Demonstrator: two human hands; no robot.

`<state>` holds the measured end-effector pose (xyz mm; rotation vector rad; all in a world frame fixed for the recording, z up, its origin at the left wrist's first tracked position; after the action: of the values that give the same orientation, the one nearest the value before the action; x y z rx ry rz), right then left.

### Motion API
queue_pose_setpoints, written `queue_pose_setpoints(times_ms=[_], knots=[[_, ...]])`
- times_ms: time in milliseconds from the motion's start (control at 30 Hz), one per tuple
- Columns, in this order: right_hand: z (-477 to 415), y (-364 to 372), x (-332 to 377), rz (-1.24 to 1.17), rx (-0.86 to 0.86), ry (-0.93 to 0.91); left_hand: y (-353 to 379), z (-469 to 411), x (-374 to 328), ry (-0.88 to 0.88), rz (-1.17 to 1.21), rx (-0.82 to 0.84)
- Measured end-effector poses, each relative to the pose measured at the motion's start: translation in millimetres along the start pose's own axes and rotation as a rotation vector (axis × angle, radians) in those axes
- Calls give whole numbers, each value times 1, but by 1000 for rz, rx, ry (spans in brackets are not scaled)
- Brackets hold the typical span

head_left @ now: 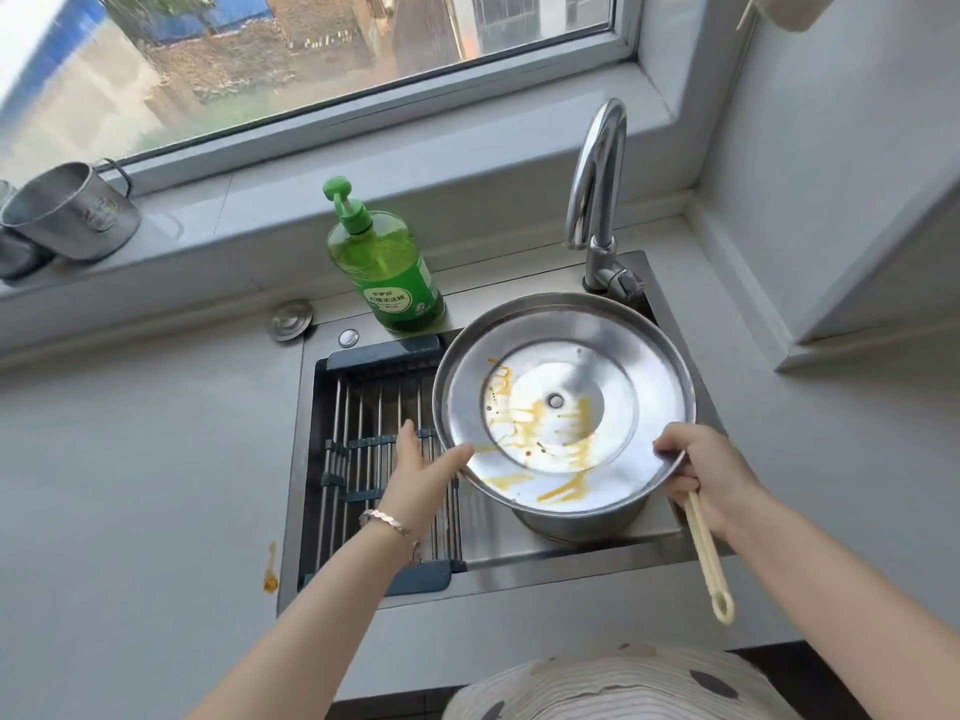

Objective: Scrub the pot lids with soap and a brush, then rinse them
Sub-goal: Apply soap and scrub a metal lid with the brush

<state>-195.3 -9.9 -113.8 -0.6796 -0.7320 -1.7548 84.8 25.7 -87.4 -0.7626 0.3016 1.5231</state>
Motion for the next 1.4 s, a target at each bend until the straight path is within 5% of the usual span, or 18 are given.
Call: queue_pose_setpoints(times_ms=[67, 133, 233, 367, 567, 700, 833, 1000, 1167, 1333, 1400], knots=[[3, 1, -2, -8, 56, 38, 23, 6, 13, -265, 311, 280], [3, -1, -2, 83, 113, 40, 36, 18, 12, -312, 375, 409], [2, -11, 22, 269, 69, -114, 41, 22, 8, -241, 334, 387], [15, -23, 78, 692, -76, -576, 37, 24, 5, -146, 295, 368], [45, 46, 24, 1486, 398, -638, 44, 37, -5, -49, 312, 376], [68, 94, 14, 1338, 526, -838, 53, 45, -11, -12, 257, 415], [21, 66, 36, 1258, 296, -666, 38, 45, -19, 29, 309, 386], [73, 99, 11, 1159, 544, -773, 41, 47, -25, 39, 273, 374], [12, 61, 41, 1164, 269, -640, 43, 46, -22, 11, 322, 402], [69, 106, 25, 1072, 546, -791, 54, 46, -19, 1, 245, 414], [37, 101, 47, 1092, 436, -767, 58, 49, -16, -18, 242, 437]])
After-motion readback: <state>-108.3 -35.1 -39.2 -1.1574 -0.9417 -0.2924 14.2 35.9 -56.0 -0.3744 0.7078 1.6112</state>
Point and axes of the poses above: each hand's wrist, its own z-axis away from the middle knuckle, its own y-axis out of the palm, x = y × z, the point moved 10 cm from there along -z, towards the middle knuckle, and after that the axes turned 10 degrees about -y, right-handed, at the moved point
